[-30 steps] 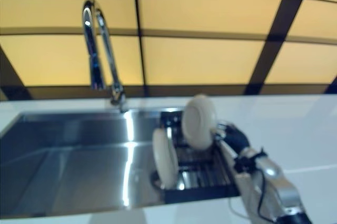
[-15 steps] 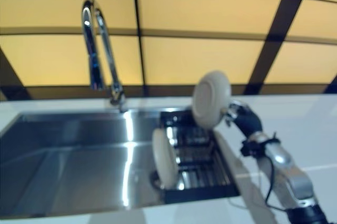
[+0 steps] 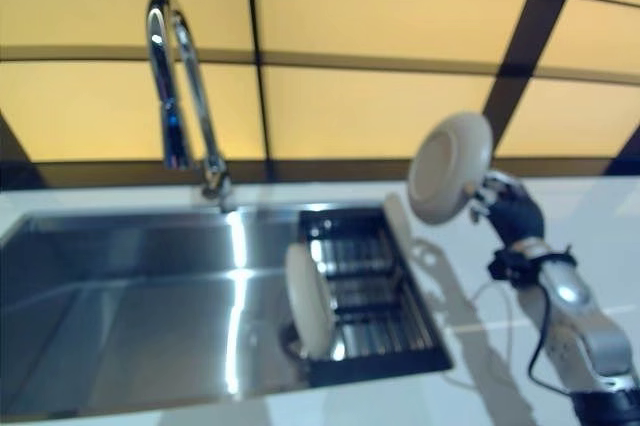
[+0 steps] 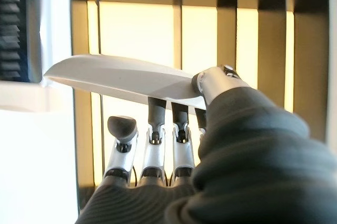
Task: Take plates into dishwasher
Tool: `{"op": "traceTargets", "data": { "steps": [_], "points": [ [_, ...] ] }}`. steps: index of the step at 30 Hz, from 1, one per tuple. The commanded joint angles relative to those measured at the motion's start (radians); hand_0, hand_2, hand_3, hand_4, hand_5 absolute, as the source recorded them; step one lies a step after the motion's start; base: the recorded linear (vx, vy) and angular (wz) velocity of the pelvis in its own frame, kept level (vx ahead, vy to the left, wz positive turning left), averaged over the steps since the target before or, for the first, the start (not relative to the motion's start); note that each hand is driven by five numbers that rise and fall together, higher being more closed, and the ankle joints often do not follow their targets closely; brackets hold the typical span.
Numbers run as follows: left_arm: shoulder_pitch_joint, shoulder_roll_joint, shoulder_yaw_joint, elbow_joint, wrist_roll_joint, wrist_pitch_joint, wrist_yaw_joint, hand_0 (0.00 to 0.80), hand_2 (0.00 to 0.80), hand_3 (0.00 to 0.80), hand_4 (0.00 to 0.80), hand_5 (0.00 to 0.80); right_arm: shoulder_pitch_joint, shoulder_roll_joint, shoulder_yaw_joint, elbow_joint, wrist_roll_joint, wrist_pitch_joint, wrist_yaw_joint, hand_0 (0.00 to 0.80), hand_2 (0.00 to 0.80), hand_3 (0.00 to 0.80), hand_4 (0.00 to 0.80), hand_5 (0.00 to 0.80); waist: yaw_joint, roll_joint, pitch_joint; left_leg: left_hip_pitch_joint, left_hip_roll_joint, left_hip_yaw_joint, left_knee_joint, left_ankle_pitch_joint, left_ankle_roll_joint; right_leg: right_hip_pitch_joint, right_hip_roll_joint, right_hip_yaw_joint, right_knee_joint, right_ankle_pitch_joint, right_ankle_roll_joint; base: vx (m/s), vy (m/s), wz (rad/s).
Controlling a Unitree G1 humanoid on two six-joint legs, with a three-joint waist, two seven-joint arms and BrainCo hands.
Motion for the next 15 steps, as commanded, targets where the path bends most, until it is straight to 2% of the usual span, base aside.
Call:
{"op": "traceTargets", "data": {
  "steps": [1,9,15],
  "points": [
    [-0.127,0.030,-0.006,-0.016,-0.024,-0.092,-0.007,0.000,0.000,0.000,0.000,0.000,-0.018,-0.071,-0.089,0.006,0.040,-0.110,-0.011,0.800,0.800,0.800,0.800,0.800,-0.024,-0.032,-0.020,0.000,-0.051,0.051,0.049,-0.055,0.059,0.016,0.004,0.012,0.031,0.012,0.033,-0.015,0.008,-0.04],
    [-0.135,0.045,-0.009,-0.016,-0.027,-0.097,-0.012,0.000,0.000,0.000,0.000,0.000,0.043,-0.125,-0.180,0.056,0.063,-0.163,-0.050,0.800,0.800,0.800,0.800,0.800,-0.059,-0.040,-0.016,-0.006,-0.051,0.078,0.070,-0.070,0.068,-0.006,0.012,0.058,0.041,0.025,0.040,-0.034,0.006,-0.16],
    [-0.142,0.052,-0.021,-0.023,-0.023,-0.100,-0.016,0.000,0.000,0.000,0.000,0.000,0.075,-0.148,-0.241,0.120,0.092,-0.173,-0.066,0.800,0.800,0.800,0.800,0.800,-0.082,-0.040,-0.009,-0.004,-0.055,0.089,0.097,-0.100,0.076,-0.016,0.010,0.090,0.046,0.033,0.052,-0.020,0.031,-0.16]
  ]
}}
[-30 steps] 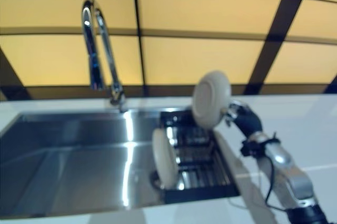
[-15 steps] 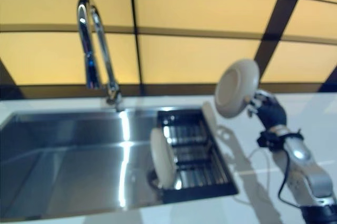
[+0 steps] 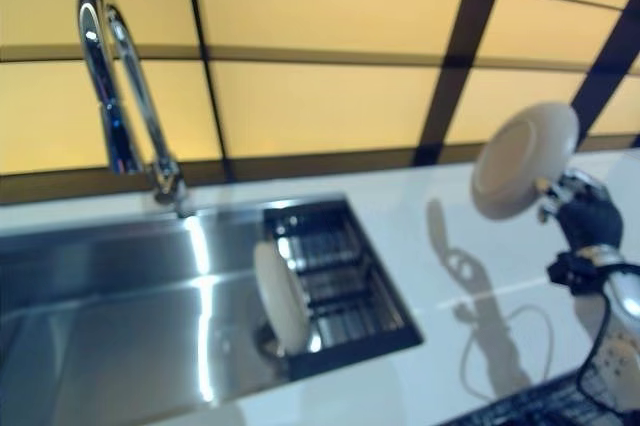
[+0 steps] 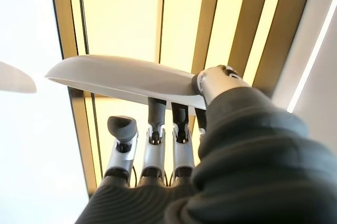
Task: Take plates into dishwasher
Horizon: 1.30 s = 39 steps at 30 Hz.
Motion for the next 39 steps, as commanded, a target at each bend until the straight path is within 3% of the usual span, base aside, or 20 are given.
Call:
{"op": "traceTargets", "data": {
  "steps": [1,6,10,13,15,20,27,31,33,37,39],
  "points": [
    [-0.172,0.036,-0.019,-0.061,-0.012,-0.099,-0.008,0.000,0.000,0.000,0.000,0.000,-0.069,-0.054,-0.079,0.038,0.049,-0.091,-0.018,0.800,0.800,0.800,0.800,0.800,-0.022,-0.017,-0.008,-0.011,-0.051,0.013,0.099,-0.099,0.075,0.022,0.003,0.006,0.047,0.020,0.047,-0.049,0.046,-0.19],
    [-0.171,0.039,-0.028,-0.057,0.013,-0.089,-0.015,0.000,0.000,0.000,0.000,0.000,-0.039,-0.060,-0.119,0.077,0.064,-0.074,-0.011,0.800,0.800,0.800,0.800,0.800,-0.030,-0.024,-0.005,-0.020,-0.058,0.014,0.116,-0.107,0.076,-0.006,-0.010,0.014,0.047,0.052,0.064,-0.019,0.044,-0.14],
    [-0.160,0.049,-0.033,-0.051,0.038,-0.075,-0.016,0.000,0.000,0.000,0.000,0.000,-0.016,-0.058,-0.127,0.089,0.069,-0.058,-0.005,0.800,0.800,0.800,0.800,0.800,-0.037,-0.034,0.015,0.000,-0.045,0.030,0.092,-0.097,0.058,-0.076,-0.020,-0.041,0.058,0.125,0.097,-0.022,-0.002,-0.35],
    [-0.159,0.067,-0.029,-0.056,0.022,-0.066,-0.020,0.000,0.000,0.000,0.000,0.000,-0.004,-0.065,-0.137,0.095,0.070,-0.053,0.016,0.800,0.800,0.800,0.800,0.800,-0.042,-0.037,0.037,0.016,-0.027,0.074,0.058,-0.076,0.055,-0.132,-0.044,-0.101,0.135,0.159,0.110,-0.134,-0.008,-0.62],
    [-0.163,0.070,-0.032,-0.060,0.011,-0.069,-0.025,0.000,0.000,0.000,0.000,0.000,-0.001,-0.066,-0.143,0.104,0.068,-0.057,0.040,0.800,0.800,0.800,0.800,0.800,-0.038,-0.034,0.042,0.014,-0.016,0.110,0.038,-0.057,0.059,-0.138,-0.068,-0.124,0.204,0.154,0.107,-0.171,0.003,-0.64],
    [-0.181,0.056,-0.059,-0.070,-0.020,-0.070,-0.007,0.000,0.000,0.000,0.000,0.000,-0.007,-0.061,-0.131,0.089,0.066,-0.052,0.073,0.800,0.800,0.800,0.800,0.800,-0.013,-0.013,0.021,-0.041,0.018,0.149,0.025,-0.022,0.073,-0.077,-0.105,-0.116,0.317,0.092,0.079,-0.229,-0.026,-0.57],
    [-0.188,0.067,-0.053,-0.074,-0.037,-0.063,0.021,0.000,0.000,0.000,0.000,0.000,-0.069,-0.044,-0.076,0.100,0.056,-0.023,0.109,0.800,0.800,0.800,0.800,0.800,0.041,-0.046,-0.031,-0.111,0.043,0.233,0.041,0.002,0.065,0.068,-0.163,-0.141,0.280,0.079,0.111,-0.189,-0.167,-0.79],
    [-0.200,0.084,-0.042,-0.068,-0.023,-0.057,0.028,0.000,0.000,0.000,0.000,0.000,-0.102,-0.055,-0.040,0.102,0.066,-0.004,0.129,0.800,0.800,0.800,0.800,0.800,0.054,-0.058,-0.039,-0.126,0.065,0.268,0.047,0.015,0.049,0.097,-0.141,-0.190,0.216,0.028,0.107,-0.158,-0.285,-0.74],
    [-0.214,0.088,-0.027,-0.073,-0.011,-0.053,0.031,0.000,0.000,0.000,0.000,0.000,-0.116,-0.060,-0.011,0.099,0.062,-0.006,0.147,0.800,0.800,0.800,0.800,0.800,0.063,-0.059,-0.036,-0.145,0.092,0.283,0.055,0.037,0.029,0.116,-0.119,-0.216,0.176,-0.012,0.098,-0.166,-0.313,-0.76],
    [-0.227,0.079,-0.025,-0.072,0.000,-0.057,0.017,0.000,0.000,0.000,0.000,0.000,-0.123,-0.072,0.015,0.082,-0.003,0.001,0.170,0.800,0.800,0.800,0.800,0.800,0.065,-0.047,-0.029,-0.157,0.125,0.275,0.047,0.072,-0.004,0.133,-0.073,-0.219,0.116,-0.070,0.076,-0.097,-0.193,-0.06],
    [-0.223,0.062,-0.033,-0.079,0.011,-0.067,0.010,0.000,0.000,0.000,0.000,0.000,-0.133,-0.076,0.040,0.067,-0.052,0.015,0.186,0.800,0.800,0.800,0.800,0.800,0.067,-0.033,-0.020,-0.167,0.146,0.267,0.042,0.094,-0.024,0.141,-0.047,-0.216,0.097,-0.106,0.049,-0.075,-0.117,0.02]
  ]
}}
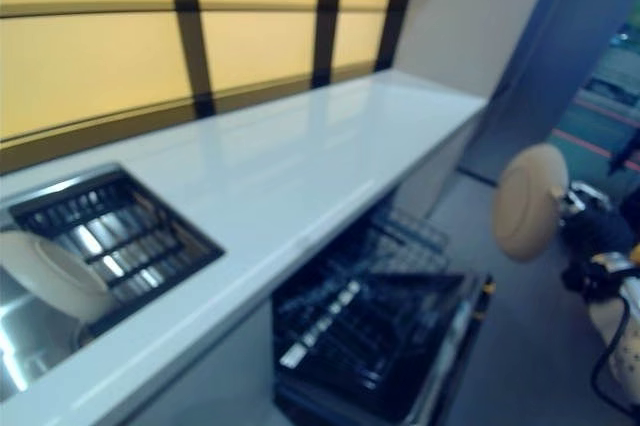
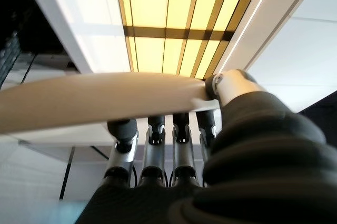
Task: Take plates into dishwasher
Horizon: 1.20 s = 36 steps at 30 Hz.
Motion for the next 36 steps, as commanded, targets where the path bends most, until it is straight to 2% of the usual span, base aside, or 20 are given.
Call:
{"op": "traceTargets", "data": {
  "steps": [1,2,5,10,14,19,30,36],
  "points": [
    [-0.036,0.027,0.020,0.002,0.017,-0.044,-0.006,0.000,0.000,0.000,0.000,0.000,-0.106,-0.051,0.025,-0.059,-0.099,-0.034,0.053,0.800,0.800,0.800,0.800,0.800,0.037,-0.029,0.011,-0.045,-0.067,0.043,0.024,-0.029,0.051,0.038,-0.023,0.016,0.066,0.009,0.004,-0.079,-0.060,0.07],
    [-0.029,0.004,0.010,0.008,0.025,-0.053,0.003,0.000,0.000,0.000,0.000,0.000,-0.115,-0.053,0.048,-0.076,-0.169,-0.017,0.071,0.800,0.800,0.800,0.800,0.800,0.041,-0.022,0.017,-0.062,-0.055,0.036,0.025,-0.011,0.037,0.044,-0.007,0.017,0.056,-0.003,-0.012,-0.107,-0.057,0.11],
    [-0.025,-0.020,0.008,0.014,0.028,-0.056,0.005,0.000,0.000,0.000,0.000,0.000,-0.133,-0.057,0.090,-0.100,-0.243,0.007,0.094,0.800,0.800,0.800,0.800,0.800,0.045,-0.013,0.024,-0.081,-0.044,0.033,0.021,0.012,0.022,0.050,0.006,0.013,0.042,-0.011,-0.027,-0.074,-0.006,0.09],
    [-0.017,-0.032,0.020,0.039,0.022,-0.084,0.000,0.000,0.000,0.000,0.000,0.000,-0.122,-0.087,0.127,-0.155,-0.353,0.056,0.189,0.800,0.800,0.800,0.800,0.800,0.044,-0.003,0.027,-0.095,-0.038,0.029,0.020,0.028,0.010,0.049,0.015,0.004,0.035,-0.019,-0.042,-0.022,0.027,0.09],
    [-0.016,-0.022,0.032,0.050,0.025,-0.098,-0.003,0.000,0.000,0.000,0.000,0.000,-0.094,-0.114,0.144,-0.186,-0.445,0.054,0.270,0.800,0.800,0.800,0.800,0.800,0.045,0.000,0.025,-0.096,-0.039,0.016,0.019,0.029,0.008,0.042,0.015,-0.010,0.041,-0.022,-0.044,0.002,0.014,0.05],
    [-0.026,-0.005,0.045,0.047,0.033,-0.095,-0.014,0.000,0.000,0.000,0.000,0.000,-0.050,-0.130,0.160,-0.219,-0.503,0.084,0.361,0.800,0.800,0.800,0.800,0.800,0.049,-0.006,0.025,-0.095,-0.043,-0.002,0.017,0.029,0.008,0.038,0.018,-0.019,0.047,-0.023,-0.045,-0.003,-0.010,0.08],
    [-0.051,0.006,0.041,0.027,0.031,-0.064,-0.017,0.000,0.000,0.000,0.000,0.000,-0.054,-0.072,0.254,-0.206,-0.598,0.129,0.410,0.800,0.800,0.800,0.800,0.800,0.060,-0.018,0.049,-0.095,-0.047,-0.020,0.016,0.031,0.011,0.035,0.031,-0.019,0.056,-0.022,-0.047,-0.026,-0.022,0.07],
    [-0.041,0.005,0.057,0.025,0.039,-0.058,-0.018,0.000,0.000,0.000,0.000,0.000,-0.042,-0.052,0.273,-0.191,-0.598,0.157,0.456,0.800,0.800,0.800,0.800,0.800,0.059,-0.015,0.053,-0.090,-0.049,-0.013,0.014,0.031,0.010,0.040,0.032,-0.016,0.051,-0.021,-0.043,-0.005,0.001,0.00]
  ]
}}
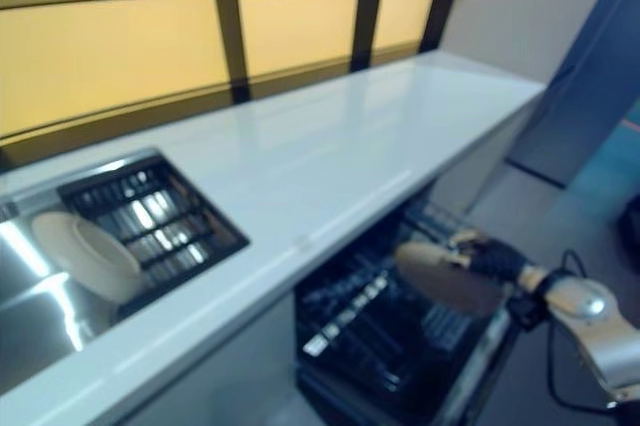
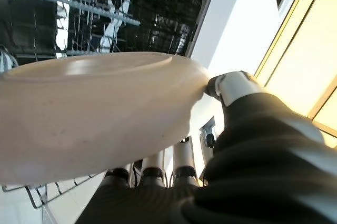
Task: Take plates into dishwasher
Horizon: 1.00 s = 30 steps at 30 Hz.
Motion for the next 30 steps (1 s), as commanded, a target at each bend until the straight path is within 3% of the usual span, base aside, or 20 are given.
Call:
{"op": "traceTargets", "data": {
  "steps": [1,7,16,21,30],
  "points": [
    [-0.045,0.045,0.020,0.002,0.020,-0.008,-0.007,0.000,0.000,0.000,0.000,0.000,-0.013,0.022,0.007,-0.030,-0.015,-0.011,0.031,0.800,0.800,0.800,0.800,0.800,0.024,-0.047,-0.014,-0.068,-0.028,0.043,-0.002,0.024,0.026,-0.002,0.036,0.016,0.073,-0.010,-0.044,0.000,0.000,0.00],
    [-0.048,0.043,0.020,-0.002,0.018,-0.016,-0.013,0.000,0.000,0.000,0.000,0.000,0.010,0.057,0.019,-0.029,-0.011,0.011,0.042,0.800,0.800,0.800,0.800,0.800,0.026,-0.039,-0.013,-0.067,-0.027,0.045,-0.001,0.024,0.029,0.002,0.033,0.011,0.072,-0.010,-0.043,0.000,0.000,0.00],
    [-0.058,0.029,0.002,-0.008,0.031,-0.011,-0.013,0.000,0.000,0.000,0.000,0.000,0.037,0.190,0.033,0.003,0.128,0.087,-0.036,0.800,0.800,0.800,0.800,0.800,0.032,-0.031,-0.012,-0.066,-0.031,0.037,-0.003,0.020,0.033,0.006,0.026,0.000,0.070,-0.010,-0.040,0.000,0.000,0.00],
    [-0.061,0.024,-0.013,-0.006,0.031,-0.006,-0.015,0.000,0.000,0.000,0.000,0.000,0.031,0.252,0.068,0.020,0.145,0.080,-0.072,0.800,0.800,0.800,0.800,0.800,0.037,-0.022,-0.012,-0.063,-0.033,0.032,-0.003,0.017,0.035,0.007,0.022,-0.006,0.068,-0.009,-0.040,0.002,0.001,0.01],
    [-0.065,0.016,-0.028,-0.018,0.034,-0.002,-0.020,0.000,0.000,0.000,0.000,0.000,-0.005,0.284,0.106,0.014,0.123,0.083,-0.113,0.800,0.800,0.800,0.800,0.800,0.046,-0.013,-0.011,-0.066,-0.036,0.025,-0.002,0.016,0.037,0.005,0.019,-0.012,0.068,-0.010,-0.041,-0.001,0.006,0.04]
  ]
}}
